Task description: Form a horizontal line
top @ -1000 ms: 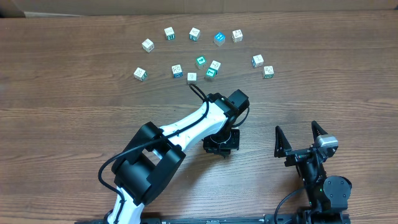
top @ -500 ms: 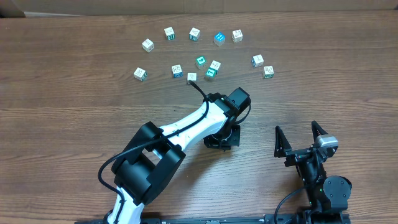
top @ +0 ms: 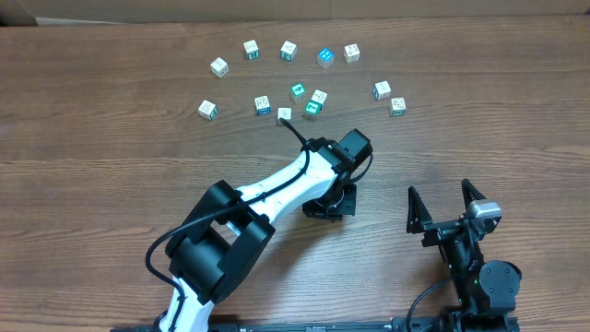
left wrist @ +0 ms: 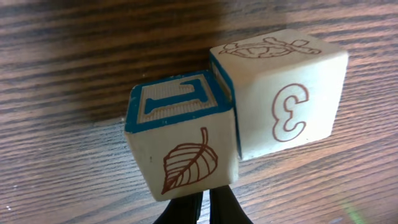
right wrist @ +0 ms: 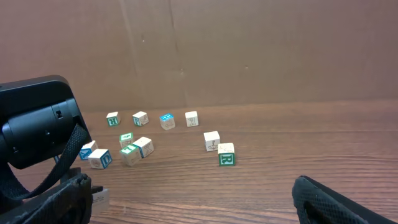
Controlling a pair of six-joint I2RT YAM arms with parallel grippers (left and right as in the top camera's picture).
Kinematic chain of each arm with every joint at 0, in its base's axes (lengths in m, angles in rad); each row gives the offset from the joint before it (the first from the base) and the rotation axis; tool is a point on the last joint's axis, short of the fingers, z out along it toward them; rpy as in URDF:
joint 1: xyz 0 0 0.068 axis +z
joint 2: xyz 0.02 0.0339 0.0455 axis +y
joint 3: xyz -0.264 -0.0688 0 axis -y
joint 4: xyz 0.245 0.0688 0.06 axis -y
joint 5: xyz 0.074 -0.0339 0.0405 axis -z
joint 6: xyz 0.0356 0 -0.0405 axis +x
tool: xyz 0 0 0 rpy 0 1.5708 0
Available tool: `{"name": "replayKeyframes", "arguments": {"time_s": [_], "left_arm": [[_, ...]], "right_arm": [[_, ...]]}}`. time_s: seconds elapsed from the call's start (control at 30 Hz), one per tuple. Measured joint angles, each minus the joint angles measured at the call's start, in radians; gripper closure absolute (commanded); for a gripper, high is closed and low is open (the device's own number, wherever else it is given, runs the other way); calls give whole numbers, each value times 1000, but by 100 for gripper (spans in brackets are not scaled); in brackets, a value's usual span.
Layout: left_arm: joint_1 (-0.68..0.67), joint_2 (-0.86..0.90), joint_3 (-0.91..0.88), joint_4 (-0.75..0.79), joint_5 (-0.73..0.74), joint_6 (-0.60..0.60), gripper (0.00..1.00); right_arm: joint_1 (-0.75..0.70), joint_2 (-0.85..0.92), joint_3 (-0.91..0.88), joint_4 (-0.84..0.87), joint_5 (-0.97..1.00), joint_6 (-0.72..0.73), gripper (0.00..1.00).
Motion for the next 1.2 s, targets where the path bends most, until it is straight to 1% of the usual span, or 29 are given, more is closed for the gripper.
{"name": "replayKeyframes", "arguments": {"time_s": [1.0, 1.2], "left_arm": [[0, 0, 0, 11, -26, 0, 96], [0, 0, 0, -16, -26, 0, 96]], "right_arm": [[0, 0, 0, 0, 0, 0, 0], [0, 0, 0, 0, 0, 0, 0]]}}
